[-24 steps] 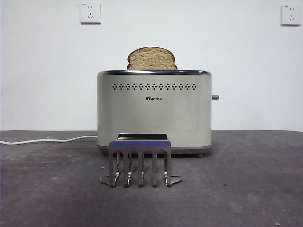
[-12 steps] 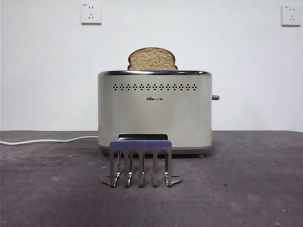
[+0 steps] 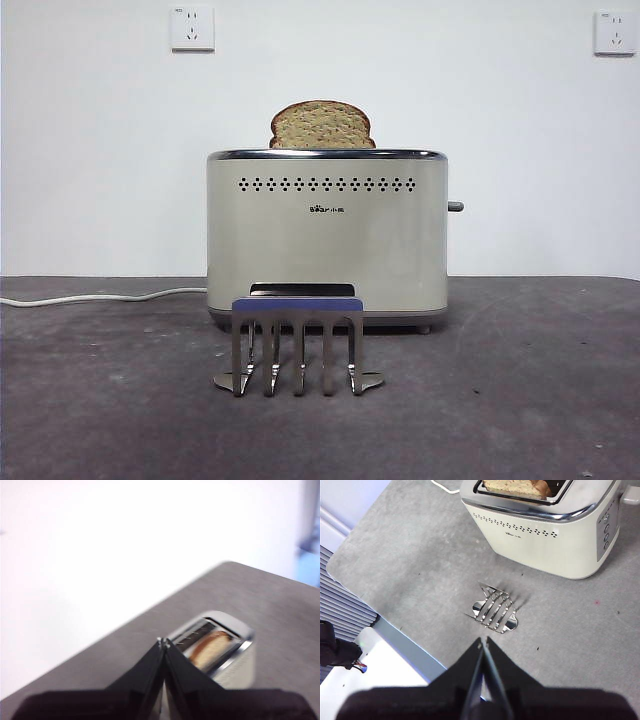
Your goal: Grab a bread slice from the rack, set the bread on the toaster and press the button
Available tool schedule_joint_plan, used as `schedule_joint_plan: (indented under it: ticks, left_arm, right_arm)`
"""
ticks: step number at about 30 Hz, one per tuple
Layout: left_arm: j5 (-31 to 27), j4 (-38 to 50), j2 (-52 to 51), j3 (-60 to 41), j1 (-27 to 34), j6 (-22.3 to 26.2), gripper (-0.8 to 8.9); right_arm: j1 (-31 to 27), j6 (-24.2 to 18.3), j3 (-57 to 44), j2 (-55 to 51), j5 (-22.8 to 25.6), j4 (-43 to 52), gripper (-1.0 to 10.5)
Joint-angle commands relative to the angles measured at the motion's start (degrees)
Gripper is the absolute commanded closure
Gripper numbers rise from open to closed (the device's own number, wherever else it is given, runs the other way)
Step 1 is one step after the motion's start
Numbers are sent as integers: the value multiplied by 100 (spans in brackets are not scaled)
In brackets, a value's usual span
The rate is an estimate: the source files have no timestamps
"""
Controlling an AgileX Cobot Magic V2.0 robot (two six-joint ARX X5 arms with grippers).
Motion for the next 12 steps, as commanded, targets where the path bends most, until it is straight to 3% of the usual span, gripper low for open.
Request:
schedule_joint_plan:
  ticks: [1, 6, 12]
  left_arm:
    - [-46, 332, -476, -496, 372, 109, 816]
    - [-214, 1679, -1720, -2050, 848, 356, 816]
    - [-562, 3438, -3005, -4232, 1261, 326, 816]
  right_arm:
    - [2, -35, -22, 0, 13, 15, 946]
    - [2, -35, -22, 0, 13, 15, 946]
    - [2, -35, -22, 0, 13, 15, 946]
